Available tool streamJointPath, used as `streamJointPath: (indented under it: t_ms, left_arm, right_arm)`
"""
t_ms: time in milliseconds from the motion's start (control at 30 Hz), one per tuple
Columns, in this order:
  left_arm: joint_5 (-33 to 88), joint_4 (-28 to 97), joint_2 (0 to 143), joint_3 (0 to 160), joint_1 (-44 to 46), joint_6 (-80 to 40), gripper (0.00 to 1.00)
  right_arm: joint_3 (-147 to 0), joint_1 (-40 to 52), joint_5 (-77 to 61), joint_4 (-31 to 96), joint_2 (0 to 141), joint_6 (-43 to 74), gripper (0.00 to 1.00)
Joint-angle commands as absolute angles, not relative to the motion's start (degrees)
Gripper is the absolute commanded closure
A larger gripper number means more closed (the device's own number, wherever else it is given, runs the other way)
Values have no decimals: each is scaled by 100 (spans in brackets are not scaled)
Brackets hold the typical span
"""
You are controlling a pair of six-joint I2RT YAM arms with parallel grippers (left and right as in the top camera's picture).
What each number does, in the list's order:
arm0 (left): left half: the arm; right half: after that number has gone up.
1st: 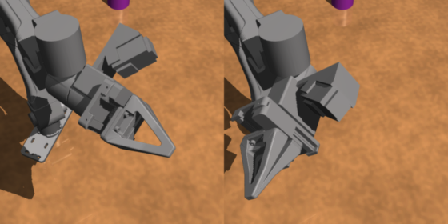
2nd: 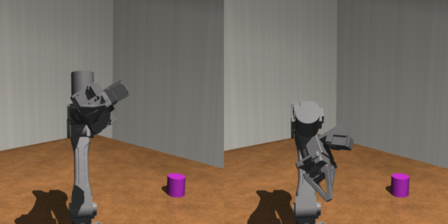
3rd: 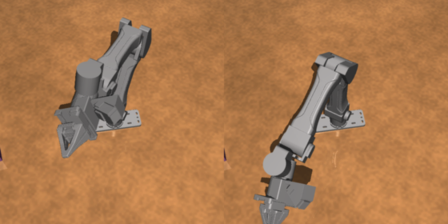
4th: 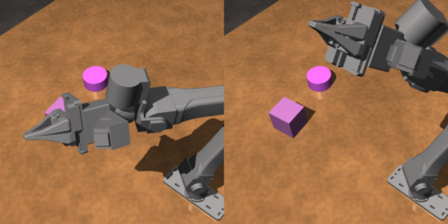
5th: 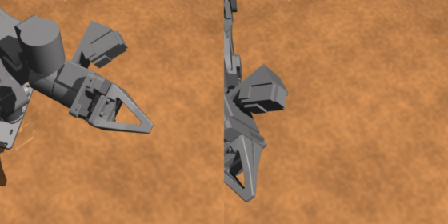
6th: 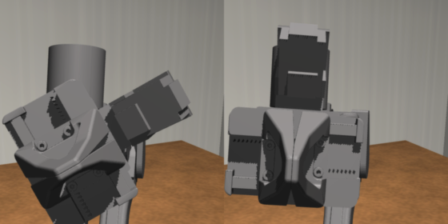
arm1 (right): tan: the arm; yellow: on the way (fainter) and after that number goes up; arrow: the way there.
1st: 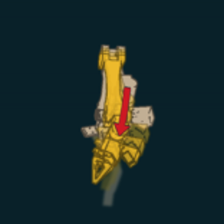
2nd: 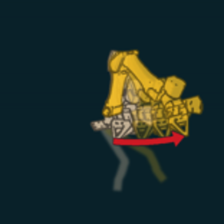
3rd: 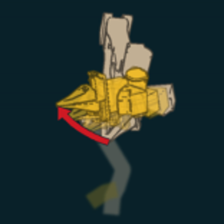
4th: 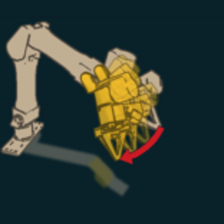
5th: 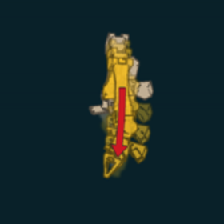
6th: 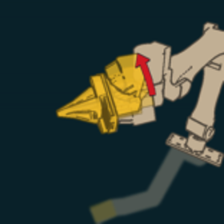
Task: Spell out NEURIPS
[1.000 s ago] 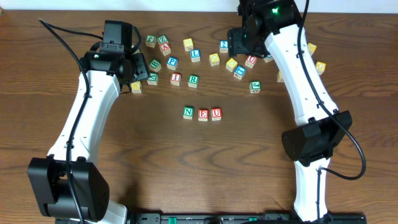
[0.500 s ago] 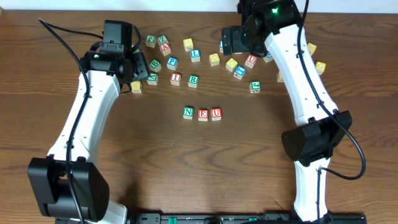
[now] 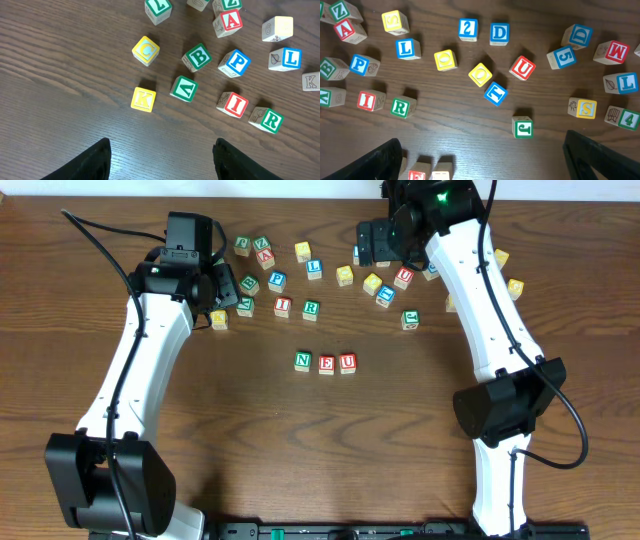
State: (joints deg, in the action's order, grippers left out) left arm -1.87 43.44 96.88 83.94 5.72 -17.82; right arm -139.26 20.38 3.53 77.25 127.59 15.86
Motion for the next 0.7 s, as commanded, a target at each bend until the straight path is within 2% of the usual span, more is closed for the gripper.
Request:
streamJointPath:
  t_ms: [0, 667]
  left_arm:
    - [-257, 4320, 9721, 8449, 554, -1809, 36]
    - [-255, 4233, 9721, 8449, 554, -1806, 36]
  right_arm:
    - [-13887, 1962, 440, 7732, 12763, 1555, 4]
    - [-13030, 1743, 436, 7168, 12763, 1448, 4]
